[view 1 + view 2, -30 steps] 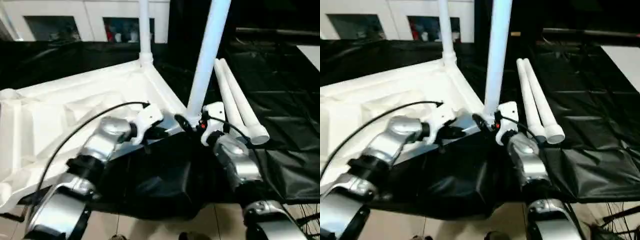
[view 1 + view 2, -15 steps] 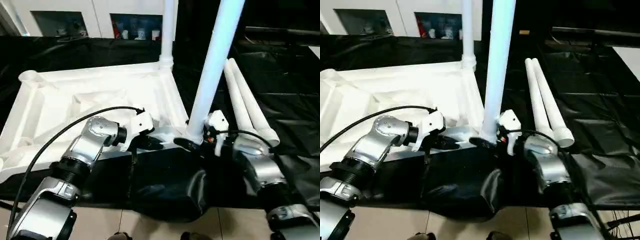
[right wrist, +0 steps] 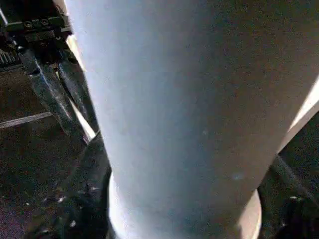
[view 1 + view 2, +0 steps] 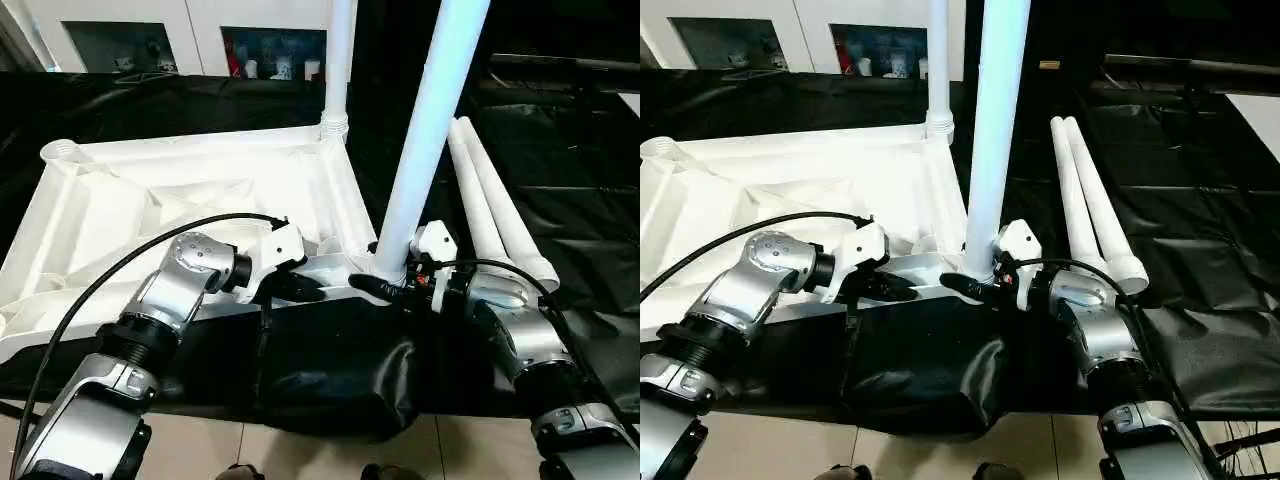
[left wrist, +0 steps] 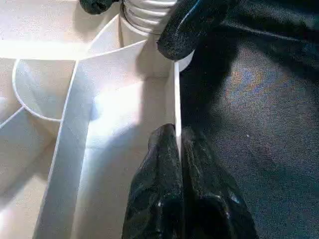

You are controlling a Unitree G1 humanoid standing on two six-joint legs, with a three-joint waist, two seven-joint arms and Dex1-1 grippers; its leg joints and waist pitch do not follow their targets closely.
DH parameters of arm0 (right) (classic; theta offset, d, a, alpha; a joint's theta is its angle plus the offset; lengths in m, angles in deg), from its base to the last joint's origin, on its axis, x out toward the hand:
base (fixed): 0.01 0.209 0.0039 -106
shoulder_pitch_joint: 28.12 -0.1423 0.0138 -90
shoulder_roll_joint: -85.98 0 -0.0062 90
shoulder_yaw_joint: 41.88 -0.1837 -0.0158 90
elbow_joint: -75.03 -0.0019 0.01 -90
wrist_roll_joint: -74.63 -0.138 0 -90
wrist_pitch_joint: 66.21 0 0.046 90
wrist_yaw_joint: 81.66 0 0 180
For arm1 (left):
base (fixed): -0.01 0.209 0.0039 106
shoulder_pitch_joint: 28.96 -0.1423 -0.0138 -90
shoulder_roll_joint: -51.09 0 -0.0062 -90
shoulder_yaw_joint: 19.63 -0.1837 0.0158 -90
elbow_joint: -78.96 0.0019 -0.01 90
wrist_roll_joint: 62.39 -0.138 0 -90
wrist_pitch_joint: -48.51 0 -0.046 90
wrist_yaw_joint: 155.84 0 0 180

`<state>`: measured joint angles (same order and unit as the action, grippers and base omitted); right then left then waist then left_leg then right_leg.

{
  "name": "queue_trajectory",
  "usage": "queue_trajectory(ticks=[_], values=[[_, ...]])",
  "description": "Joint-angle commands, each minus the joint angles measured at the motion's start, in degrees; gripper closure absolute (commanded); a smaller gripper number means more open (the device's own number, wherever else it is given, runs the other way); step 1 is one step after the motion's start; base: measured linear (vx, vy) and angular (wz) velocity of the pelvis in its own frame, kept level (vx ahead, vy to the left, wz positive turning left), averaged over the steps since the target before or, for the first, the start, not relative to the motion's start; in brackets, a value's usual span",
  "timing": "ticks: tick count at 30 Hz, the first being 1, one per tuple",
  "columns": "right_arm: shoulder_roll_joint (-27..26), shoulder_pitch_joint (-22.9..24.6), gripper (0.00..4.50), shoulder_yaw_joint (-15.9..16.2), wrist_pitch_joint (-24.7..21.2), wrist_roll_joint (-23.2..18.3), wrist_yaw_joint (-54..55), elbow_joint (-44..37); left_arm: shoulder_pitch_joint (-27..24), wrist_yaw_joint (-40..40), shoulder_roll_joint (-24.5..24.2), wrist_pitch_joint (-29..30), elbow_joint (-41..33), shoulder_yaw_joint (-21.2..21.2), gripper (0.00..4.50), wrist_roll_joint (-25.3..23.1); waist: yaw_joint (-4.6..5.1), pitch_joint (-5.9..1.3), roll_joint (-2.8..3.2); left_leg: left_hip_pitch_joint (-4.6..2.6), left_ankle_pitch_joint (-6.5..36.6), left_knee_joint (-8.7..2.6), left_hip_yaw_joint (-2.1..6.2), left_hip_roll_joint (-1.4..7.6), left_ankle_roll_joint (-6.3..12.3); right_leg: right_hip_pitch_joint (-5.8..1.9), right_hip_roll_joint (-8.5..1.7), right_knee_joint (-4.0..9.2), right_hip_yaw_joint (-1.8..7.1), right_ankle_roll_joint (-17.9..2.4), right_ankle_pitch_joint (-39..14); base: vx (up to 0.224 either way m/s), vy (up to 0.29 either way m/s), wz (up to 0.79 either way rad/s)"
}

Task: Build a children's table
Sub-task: Rotate leg to tighten

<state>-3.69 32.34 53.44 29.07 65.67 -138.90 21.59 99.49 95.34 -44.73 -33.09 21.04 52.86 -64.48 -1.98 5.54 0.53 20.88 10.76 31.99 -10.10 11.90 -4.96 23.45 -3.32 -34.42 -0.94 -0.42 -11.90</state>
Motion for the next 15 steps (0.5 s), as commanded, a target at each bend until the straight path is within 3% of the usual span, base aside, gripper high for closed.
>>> queue_trajectory(ticks=[1, 9, 12, 14, 15], values=[[-0.5, 0.1, 1.66, 0.6, 0.7, 0.1, -0.5, -0.1, -1.7, 2.5, -0.1, 0.9, 0.8, -3.4, 4.5, -1.2, -0.1, -3.34, -0.08, -0.23, 1.9, -2.43, -0.46, 0.97, 7.86, -3.68, -3.03, 2.21, 1.56, -19.0, 11.2, 0.0, 0.0, 0.0], [-1.1, 0.8, 1.76, 0.5, 2.1, 2.0, 3.7, 1.6, -1.4, 0.7, 0.7, 1.4, 1.7, -3.2, 4.5, -1.6, -0.01, -3.38, 0.01, -0.27, 2.2, -2.42, -0.45, 0.96, 7.56, -3.62, -3.11, 2.26, 1.57, -19.1, 10.6, 0.0, 0.0, 0.0], [-3.5, 0.8, 1.76, -1.8, 1.1, 3.7, 14.8, 4.1, -0.4, -4.5, 2.9, 2.6, 3.8, -2.0, 4.5, -2.2, 0.18, -3.02, -0.01, -0.34, 4.7, -2.71, -0.44, 0.98, 6.23, -3.31, -3.24, 2.77, 1.65, -18.7, 5.8, 0.0, 0.0, 0.0], [-6.1, 0.8, 1.76, -4.3, -1.1, 2.4, 21.1, 4.9, 0.8, -9.4, 5.0, 3.0, 6.2, -1.0, 4.5, -2.8, 0.26, -2.6, -0.02, -0.76, 9.8, -3.28, -0.34, 0.96, 2.93, -2.98, -3.45, 3.9, 1.9, -16.6, -5.4, 0.0, 0.0, 0.0], [-7.4, 0.7, 1.76, -5.1, -1.9, 2.3, 24.5, 5.3, 1.4, -11.4, 6.1, 2.9, 7.4, -0.5, 4.5, -2.9, 0.33, -2.63, -0.01, -0.85, 10.3, -3.26, -0.43, 0.92, 2.48, -2.93, -3.36, 4.04, 2.01, -16.3, -6.4, 0.0, 0.0, 0.0]])
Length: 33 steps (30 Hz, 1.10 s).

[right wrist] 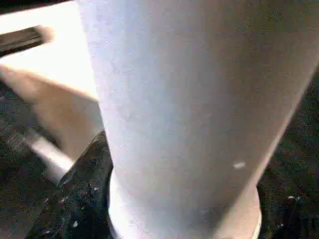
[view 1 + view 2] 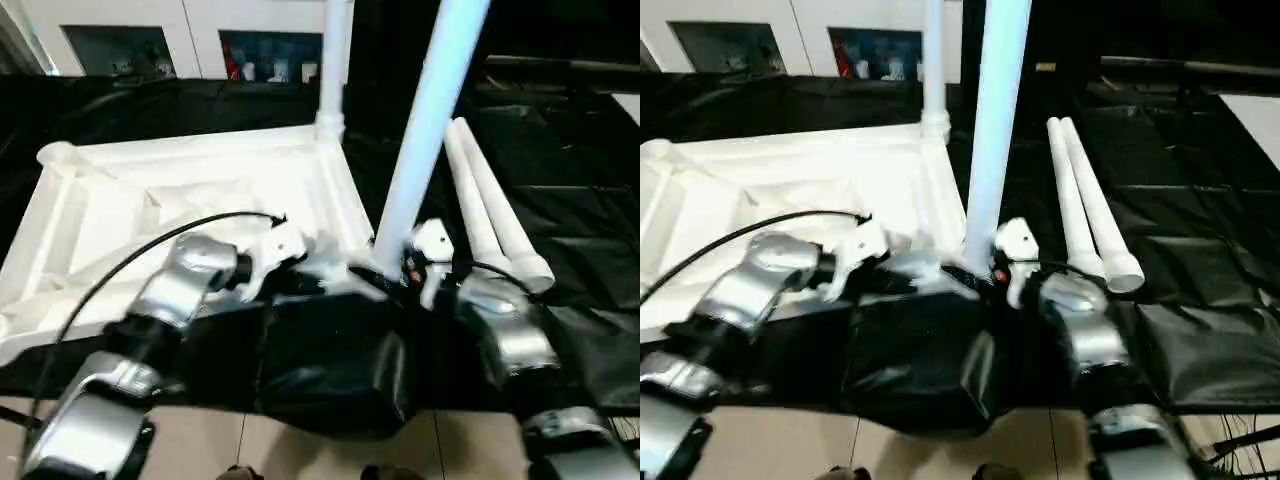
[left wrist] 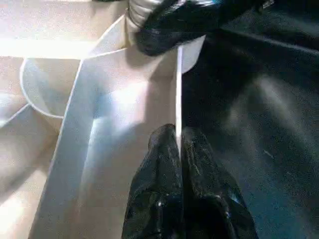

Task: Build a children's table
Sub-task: Rotate leg to tighten

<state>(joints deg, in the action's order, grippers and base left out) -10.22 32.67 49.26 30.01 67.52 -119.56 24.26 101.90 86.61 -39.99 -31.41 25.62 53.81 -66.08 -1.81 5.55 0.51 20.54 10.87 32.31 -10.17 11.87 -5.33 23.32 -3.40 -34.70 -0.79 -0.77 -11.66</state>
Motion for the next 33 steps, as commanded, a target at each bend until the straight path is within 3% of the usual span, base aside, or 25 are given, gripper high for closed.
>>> queue_trajectory(ticks=[1, 2, 4, 6, 9, 10, 13, 17, 18, 22, 26, 29, 30, 31, 33], values=[[-3.2, 0.0, 1.76, -2.3, -4.1, 0.3, 11.1, 3.4, 0.3, -6.7, 3.4, 1.5, 5.1, -0.5, 4.5, -1.4, 0.16, -2.43, 0.03, -0.59, 11.5, -3.87, -0.3, 0.93, 1.84, -2.59, -3.25, 4.64, 1.89, -15.0, -9.7, -0.053, 0.005, 0.0], [-3.2, 0.0, 1.76, -2.3, -4.1, 0.3, 11.1, 3.4, 0.3, -6.7, 3.4, 1.5, 5.1, -0.5, 4.5, -1.4, 0.22, -2.26, 0.0, -0.6, 12.5, -4.0, -0.27, 0.86, 1.35, -2.43, -3.21, 4.8, 1.87, -14.4, -11.6, 0.0, 0.0, 0.0], [-6.9, -1.8, 1.76, -4.1, -5.5, 0.5, 21.9, 6.3, 2.7, -12.9, 6.8, 1.7, 9.1, 0.6, 4.5, -1.7, 0.28, -2.3, 0.04, -0.78, 14.5, -4.17, -0.18, 0.73, 0.27, -2.12, -3.27, 5.29, 2.03, -12.4, -16.4, 0.0, 0.0, 0.0], [-9.1, -3.0, 1.77, -5.1, -6.0, 0.6, 28.1, 8.3, 4.1, -16.0, 8.5, 1.2, 11.3, 0.8, 4.5, -2.1, 0.14, -2.42, 0.09, -0.99, 14.9, -4.21, -0.1, 0.65, -0.58, -1.9, -3.35, 5.51, 2.06, -11.3, -18.0, 0.0, 0.0, 0.0], [-11.1, -4.3, 1.77, -6.0, -6.1, -0.1, 32.2, 10.4, 5.1, -17.7, 9.8, 0.7, 12.7, 0.8, 4.5, -2.3, 0.16, -2.44, -0.01, -0.63, 14.6, -4.3, -0.03, 0.54, -0.51, -1.97, -3.23, 5.49, 2.03, -10.2, -17.4, 0.0, 0.0, 0.0], [-14.0, -6.2, 1.77, -6.1, -5.4, 0.7, 35.6, 12.5, 6.2, -17.8, 11.3, 0.0, 14.4, 0.7, 4.5, -2.5, 0.21, -2.54, 0.13, -0.43, 14.1, -4.27, -0.06, 0.44, -0.16, -1.96, -3.19, 5.44, 2.01, -10.1, -15.7, 0.0, 0.0, 0.0], [-16.8, -7.6, 1.77, -4.2, -4.8, 2.9, 35.8, 13.3, 7.3, -17.2, 12.1, -1.0, 16.8, 0.4, 4.5, -2.9, 0.25, -2.79, -0.03, -0.48, 13.6, -4.34, -0.01, 0.49, -0.44, -2.13, -3.12, 5.25, 1.93, -10.1, -13.3, 0.0, 0.0, 0.0], [-17.0, -7.2, 1.77, -4.5, -4.3, 1.7, 33.3, 12.5, 7.6, -16.5, 11.7, -2.1, 18.2, 0.3, 4.5, -3.1, 0.2, -2.72, -0.19, -0.38, 13.5, -4.33, -0.1, 0.45, 0.23, -2.24, -3.06, 5.16, 1.95, -10.5, -11.4, 0.0, 0.0, 0.0], [-17.0, -7.1, 1.21, -4.6, -4.3, 1.5, 32.8, 12.3, 7.5, -16.3, 11.7, -2.2, 18.2, 0.3, 4.5, -3.1, 0.19, -2.66, -0.19, -0.44, 14.1, -4.38, -0.12, 0.48, 0.35, -2.17, -3.1, 5.26, 1.96, -10.5, -12.2, 0.0, 0.0, 0.0], [-15.2, -6.6, 0.85, -3.4, -2.9, 2.8, 31.3, 10.4, 7.5, -15.7, 11.5, -3.1, 18.9, 0.3, 4.5, -3.1, 0.18, -2.6, -0.34, -0.37, 15.1, -4.57, -0.02, 0.6, 0.8, -2.12, -3.29, 5.64, 1.97, -9.7, -16.0, 0.0, 0.0, 0.0], [-13.3, -6.1, 0.72, -3.0, -2.5, 4.1, 31.2, 7.6, 7.7, -15.1, 11.6, -5.1, 19.9, 0.7, 4.5, -3.0, 0.06, -2.82, -0.51, -0.42, 14.3, -4.53, -0.06, 0.67, 0.92, -2.07, -3.34, 5.72, 2.06, -9.4, -16.4, 0.0, 0.0, 0.0], [-9.9, -2.0, 0.72, -3.3, -3.9, 3.7, 29.4, -3.7, 7.3, -13.1, 11.8, -9.0, 19.9, 1.2, 4.5, -2.0, -0.29, -3.24, -0.6, -0.59, 12.4, -4.27, -0.2, 0.76, 1.42, -2.22, -3.29, 5.48, 2.11, -9.8, -13.0, 0.0, 0.0, 0.0], [-9.9, -2.0, 0.72, -3.3, -3.9, 3.7, 29.4, -3.7, 7.3, -13.1, 11.8, -9.0, 19.9, 1.2, 4.5, -2.0, -0.52, -3.48, -0.63, -0.34, 10.7, -4.14, -0.19, 0.71, 1.89, -2.72, -3.26, 5.25, 2.09, -9.9, -10.5, 0.0, 0.0, 0.0], [-8.5, 0.6, 0.72, -3.5, -5.4, 2.8, 28.2, -9.4, 7.3, -13.2, 11.9, -10.9, 19.6, 1.5, 4.5, -1.8, -0.68, -3.7, -0.58, -0.31, 9.0, -3.97, -0.2, 0.68, 2.47, -2.93, -3.17, 5.03, 2.1, -10.1, -7.6, 0.0, 0.0, 0.0], [-7.8, 2.3, 0.72, -3.6, -6.4, 2.1, 27.4, -13.0, 7.3, -13.5, 12.0, -12.2, 19.5, 1.7, 4.5, -1.6, -1.03, -4.23, -0.48, -0.15, 6.0, -3.6, -0.25, 0.68, 3.39, -3.28, -3.18, 4.37, 2.02, -11.1, -1.9, 0.0, 0.0, 0.0]])
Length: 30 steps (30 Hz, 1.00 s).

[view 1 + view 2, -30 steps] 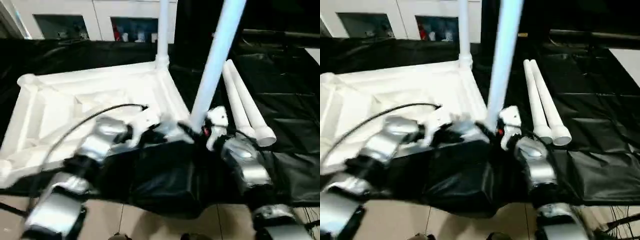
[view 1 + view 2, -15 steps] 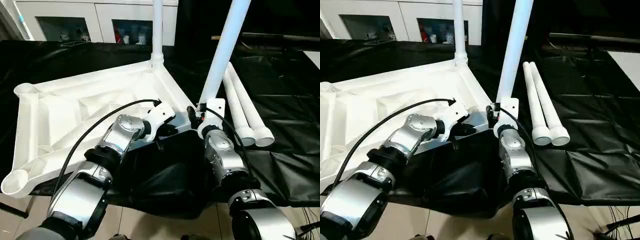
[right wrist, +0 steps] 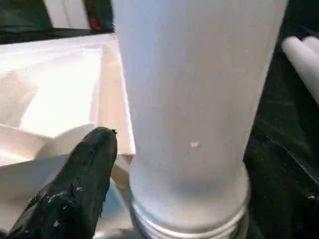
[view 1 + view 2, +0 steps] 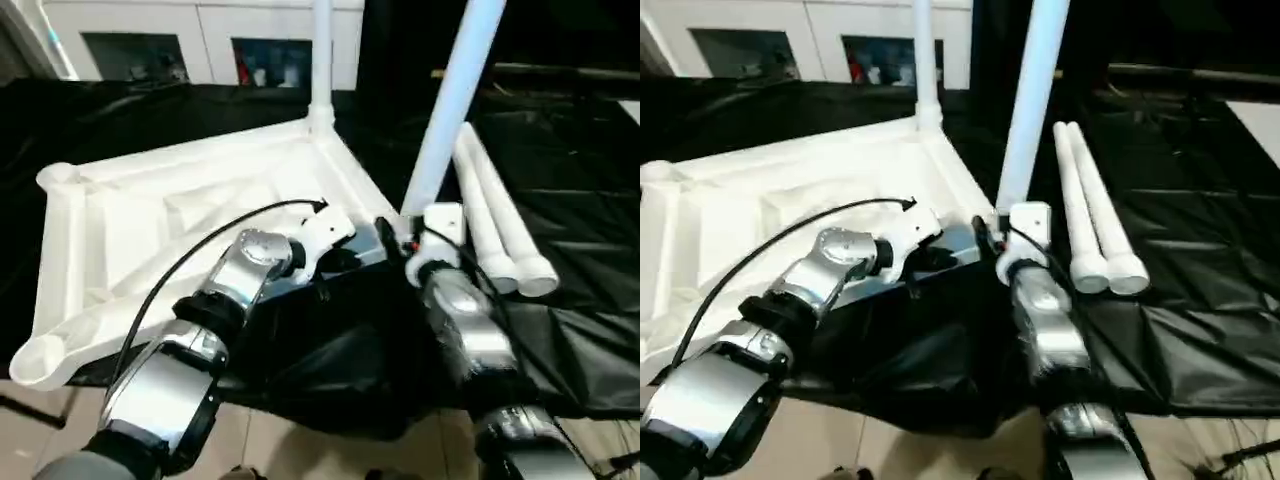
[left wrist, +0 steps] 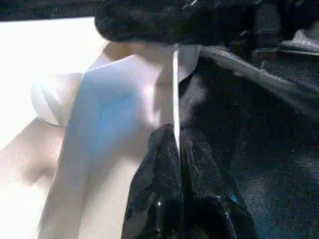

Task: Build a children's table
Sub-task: Rotate leg to tighten, then rotate table base

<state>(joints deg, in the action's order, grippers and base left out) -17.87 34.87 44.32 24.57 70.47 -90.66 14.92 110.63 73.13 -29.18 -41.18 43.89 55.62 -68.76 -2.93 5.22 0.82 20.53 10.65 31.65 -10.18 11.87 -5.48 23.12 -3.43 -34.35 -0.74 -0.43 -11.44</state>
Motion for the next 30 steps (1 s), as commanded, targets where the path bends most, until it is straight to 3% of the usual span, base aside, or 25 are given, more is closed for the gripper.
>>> queue_trajectory(ticks=[1, 2, 3, 4, 7, 9, 11, 13, 15, 17, 18, 19, 20, 23, 24, 25, 26, 29, 30], values=[[0.2, 0.7, 0.66, 1.4, -1.2, -0.9, -1.7, -4.7, -1.3, -0.7, 1.2, -2.7, 1.4, 0.2, 4.22, 1.0, 0.01, -3.99, -0.76, -0.07, 5.4, -2.82, -0.26, 0.65, 3.76, -3.09, -3.13, 3.8, 1.93, -11.8, -0.4, 0.0, 0.0, 0.0], [1.9, 5.0, 0.64, 1.5, -3.1, -1.3, -2.9, -11.8, 0.1, -6.1, 1.4, -4.5, 2.2, 2.1, 4.06, 1.3, -0.72, -4.53, -0.47, -0.38, 3.8, -2.44, -0.25, 0.72, 4.29, -3.45, -3.01, 3.5, 1.83, -11.7, 4.4, 0.0, 0.0, 0.0], [2.2, 6.1, 0.64, 1.4, -3.5, -1.4, -3.0, -13.5, 0.5, -7.2, 1.4, -4.5, 2.3, 2.8, 4.06, 1.6, -0.59, -4.55, -0.57, -0.32, 3.4, -2.42, -0.24, 0.74, 4.62, -3.34, -3.05, 3.31, 1.88, -12.1, 5.8, 0.0, 0.0, 0.0], [2.9, 8.5, 0.64, 1.3, -4.4, -1.6, -3.3, -17.2, 1.4, -9.7, 1.4, -5.1, 2.6, 4.2, 3.95, 2.0, -0.78, -5.22, -0.32, 0.11, 1.7, -2.29, 0.01, 0.63, 4.73, -4.05, -3.11, 2.78, 1.64, -12.6, 8.6, 0.0, 0.0, 0.0], [3.4, 11.7, 0.64, 1.3, -5.8, -2.2, -3.6, -22.7, 2.4, -14.0, 0.7, -6.6, 1.5, 5.8, 3.72, 1.9, -0.6, -5.48, -0.39, 0.59, 0.1, -1.88, 0.23, 0.4, 5.14, -4.27, -2.95, 2.07, 1.43, -13.9, 14.4, 0.0, 0.0, 0.0], [3.5, 12.4, 0.64, 1.5, -6.3, -2.5, -3.7, -24.1, 2.7, -15.7, 0.4, -6.9, 0.9, 6.3, 3.63, 1.8, -0.37, -5.46, -0.39, 0.5, 0.9, -1.74, 0.15, 0.24, 5.46, -4.18, -2.92, 2.16, 1.41, -14.1, 14.8, 0.0, 0.0, 0.0], [3.6, 13.0, 0.64, 2.0, -6.8, -2.7, -4.0, -25.9, 3.1, -17.7, -0.6, -6.4, -1.4, 8.4, 3.41, 2.8, -0.47, -5.32, 0.0, 0.32, 2.5, -1.73, 0.12, 0.33, 5.25, -4.03, -3.06, 2.34, 1.47, -14.4, 12.3, 0.0, 0.0, 0.0], [3.6, 13.3, 0.64, 2.1, -7.6, -2.7, -4.1, -26.8, 3.1, -17.7, -0.9, -6.2, -2.1, 9.1, 3.41, 3.2, -0.45, -5.28, -0.14, 0.19, 3.0, -1.74, 0.05, 0.38, 5.03, -3.99, -2.97, 2.43, 1.53, -14.6, 10.5, 0.0, 0.0, 0.0], [4.3, 14.2, 0.64, 2.4, -10.2, -2.7, -4.8, -28.5, 0.6, -13.6, -3.1, -3.8, -9.2, 10.4, 3.41, 5.0, -0.88, -5.41, 0.22, 0.23, 1.9, -1.6, 0.06, 0.4, 4.74, -3.96, -3.0, 2.12, 1.59, -14.8, 10.8, 0.0, 0.0, 0.0], [4.4, 14.3, 0.64, 2.4, -10.5, -2.8, -4.8, -28.6, 0.4, -13.3, -3.3, -3.6, -9.8, 10.5, 3.41, 5.1, -0.94, -5.53, 0.19, 0.21, 0.6, -1.42, -0.02, 0.4, 4.95, -3.88, -2.79, 1.81, 1.56, -15.4, 13.3, 0.0, 0.0, 0.0], [5.7, 15.1, 0.64, 3.7, -15.7, -1.9, -5.6, -28.5, -6.7, -10.2, -8.7, 5.3, -26.5, 12.9, 3.41, 6.0, -1.03, -5.7, 0.44, 0.07, 0.0, -1.45, 0.22, 0.71, 4.62, -4.22, -2.94, 1.36, 1.48, -15.9, 14.8, 0.0, 0.0, 0.0], [5.9, 15.1, 0.64, 4.1, -16.5, -1.6, -5.8, -28.3, -8.0, -10.0, -9.7, 7.1, -29.5, 13.5, 3.41, 6.0, -0.68, -5.49, 0.33, 0.8, -0.6, -1.5, 0.15, 0.38, 4.68, -4.24, -2.72, 1.42, 1.35, -15.5, 15.0, 0.0, 0.0, 0.0], [6.3, 15.4, 0.64, 4.9, -18.4, -1.1, -6.1, -28.2, -10.6, -10.3, -12.0, 10.8, -35.4, 14.4, 3.41, 6.5, -0.69, -5.69, 0.59, 0.06, 0.3, -1.28, -0.01, 0.6, 4.34, -3.84, -2.83, 1.49, 1.43, -15.7, 14.4, 0.0, 0.0, 0.0], [6.2, 15.2, 0.64, 6.2, -20.3, -0.6, -6.6, -27.7, -14.5, -13.0, -15.3, 14.8, -41.3, 17.5, 3.41, 5.8, -0.38, -5.4, 0.64, 0.16, 2.2, -1.31, -0.07, 0.43, 3.46, -3.57, -2.58, 1.77, 1.48, -15.2, 10.8, 0.0, 0.0, 0.0], [5.9, 14.9, 0.64, 7.1, -20.8, -0.4, -6.7, -27.3, -17.5, -14.3, -17.6, 17.0, -45.1, 20.1, 3.41, 4.9, -0.64, -5.17, 0.72, -0.08, 4.7, -1.56, -0.1, 0.54, 2.1, -3.28, -2.63, 2.13, 1.42, -14.2, 5.3, 0.0, 0.0, 0.0], [5.9, 14.9, 0.64, 7.1, -20.8, -0.4, -6.7, -27.3, -17.5, -14.3, -17.6, 17.0, -45.1, 20.1, 3.41, 4.9, -0.59, -5.05, 0.44, 0.24, 5.1, -1.76, 0.1, 0.67, 1.48, -3.49, -2.79, 1.99, 1.39, -13.6, 3.2, -0.053, -0.015, 0.0], [5.4, 14.5, 0.64, 8.1, -21.3, -0.3, -6.8, -26.7, -20.9, -15.7, -19.7, 19.5, -49.3, 23.4, 3.41, 2.7, -0.6, -4.91, 0.32, 0.14, 5.8, -1.87, -0.05, 0.62, 1.21, -3.28, -2.64, 2.29, 1.38, -13.1, 1.2, 0.0, 0.0, 0.0], [5.2, 14.3, 0.64, 8.9, -22.0, -0.4, -7.2, -26.6, -24.0, -16.4, -21.3, 22.7, -53.6, 25.8, 3.41, 1.0, -0.68, -4.86, 0.82, -0.47, 8.1, -1.84, -0.06, 0.65, -0.33, -2.47, -2.51, 2.65, 1.5, -11.6, -3.4, 0.0, 0.0, 0.0], [5.0, 14.1, 0.64, 9.4, -22.4, -0.5, -7.5, -26.0, -27.6, -16.4, -22.8, 26.9, -57.9, 28.4, 3.41, -1.1, -0.39, -4.89, 0.46, -0.07, 8.2, -2.02, 0.14, 0.9, -0.63, -2.9, -2.72, 2.28, 1.44, -11.7, -2.9, 0.0, 0.0, 0.0]])
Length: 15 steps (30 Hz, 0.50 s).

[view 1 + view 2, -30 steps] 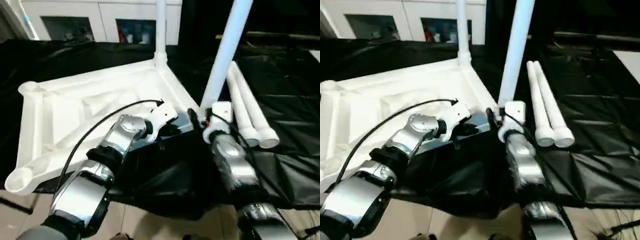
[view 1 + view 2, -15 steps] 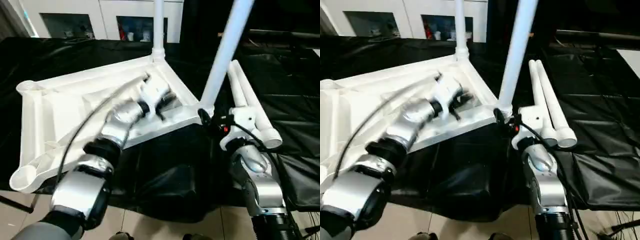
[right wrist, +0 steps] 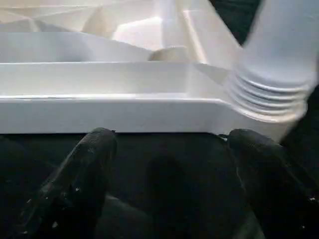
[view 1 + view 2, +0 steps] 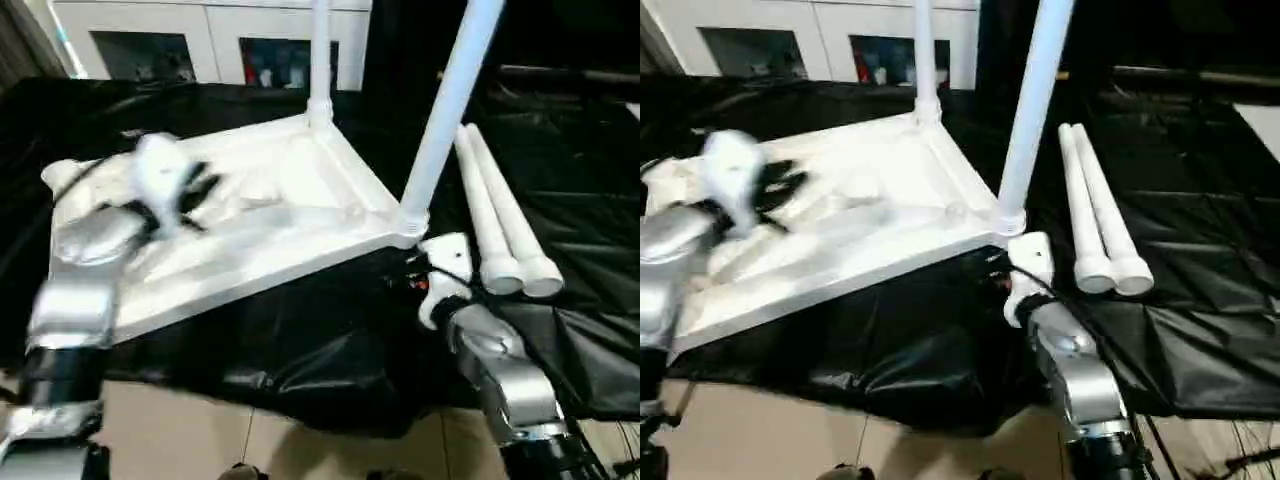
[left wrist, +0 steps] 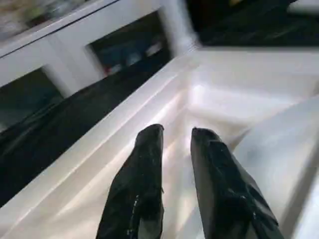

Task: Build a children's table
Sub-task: Rotate table base

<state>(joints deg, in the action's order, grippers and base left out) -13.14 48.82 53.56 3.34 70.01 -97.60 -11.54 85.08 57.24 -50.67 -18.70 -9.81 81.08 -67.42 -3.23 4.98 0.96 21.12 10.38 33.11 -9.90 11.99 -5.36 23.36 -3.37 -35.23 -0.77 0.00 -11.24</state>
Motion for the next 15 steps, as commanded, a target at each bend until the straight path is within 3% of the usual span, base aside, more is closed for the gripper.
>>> queue_trajectory(ticks=[1, 2, 3, 6, 8, 12, 15], values=[[0.0, -0.4, 0.64, 0.6, -1.4, 0.0, -0.9, 1.6, -5.4, -0.9, -2.9, 8.7, -8.1, 4.7, 3.41, -3.7, 0.06, -4.38, 0.46, -0.16, 8.4, -3.72, 0.03, 0.49, -0.87, -3.22, -2.67, 3.28, 1.34, -11.2, -4.6, 0.0, 0.0, 0.0], [0.0, -0.5, 0.64, 0.6, -1.4, 0.0, -0.9, 1.7, -5.6, -1.0, -3.0, 9.0, -8.3, 4.8, 3.41, -3.8, 0.27, -4.59, 0.71, -0.65, 9.0, -3.48, 0.01, 0.53, -0.95, -2.82, -2.67, 3.38, 1.42, -11.1, -4.9, 0.0, 0.0, 0.0], [-0.3, -1.2, 0.64, 0.7, -1.4, 0.2, -0.9, 3.0, -8.2, -1.8, -4.1, 13.1, -11.2, 6.3, 3.41, -4.2, 0.32, -4.64, 0.57, -0.84, 9.3, -3.36, -0.16, 0.5, -0.97, -2.61, -2.57, 3.4, 1.45, -11.2, -4.9, 0.0, 0.0, 0.0], [-1.6, -4.6, 0.64, 0.9, -0.6, 0.9, -0.5, 7.8, -13.3, -4.3, -6.5, 18.3, -13.2, 9.3, 3.41, -6.1, 0.34, -4.77, 0.61, -0.83, 10.2, -3.29, 0.0, 0.34, -1.07, -2.48, -2.46, 3.29, 1.38, -11.6, -4.9, 0.0, 0.0, 0.0], [-2.0, -6.6, 0.64, 1.3, 0.1, 1.3, -0.5, 10.6, -15.4, -5.0, -7.9, 20.0, -13.1, 10.5, 3.41, -7.9, 0.17, -4.72, 0.29, -0.82, 10.7, -3.36, 0.03, 0.26, -0.89, -2.4, -2.46, 3.49, 1.37, -11.5, -6.0, 0.0, 0.0, 0.0], [-2.7, -9.2, 0.64, 1.8, 1.3, 1.5, -0.4, 13.9, -17.7, -6.5, -9.6, 21.5, -12.1, 12.3, 3.41, -11.1, -0.22, -4.75, 0.64, -0.86, 10.8, -3.32, 0.17, 0.3, -0.98, -2.12, -2.4, 3.27, 1.34, -11.3, -4.7, 0.0, 0.0, 0.0], [-3.0, -10.2, 0.64, 2.1, 1.9, 1.6, -0.8, 15.8, -19.7, -6.5, -10.0, 23.3, -12.4, 12.3, 3.41, -10.4, -0.32, -4.68, 0.14, -0.77, 11.9, -3.5, 0.25, 0.28, -1.14, -2.12, -2.42, 3.26, 1.31, -11.1, -5.1, 0.0, 0.0, 0.0]])
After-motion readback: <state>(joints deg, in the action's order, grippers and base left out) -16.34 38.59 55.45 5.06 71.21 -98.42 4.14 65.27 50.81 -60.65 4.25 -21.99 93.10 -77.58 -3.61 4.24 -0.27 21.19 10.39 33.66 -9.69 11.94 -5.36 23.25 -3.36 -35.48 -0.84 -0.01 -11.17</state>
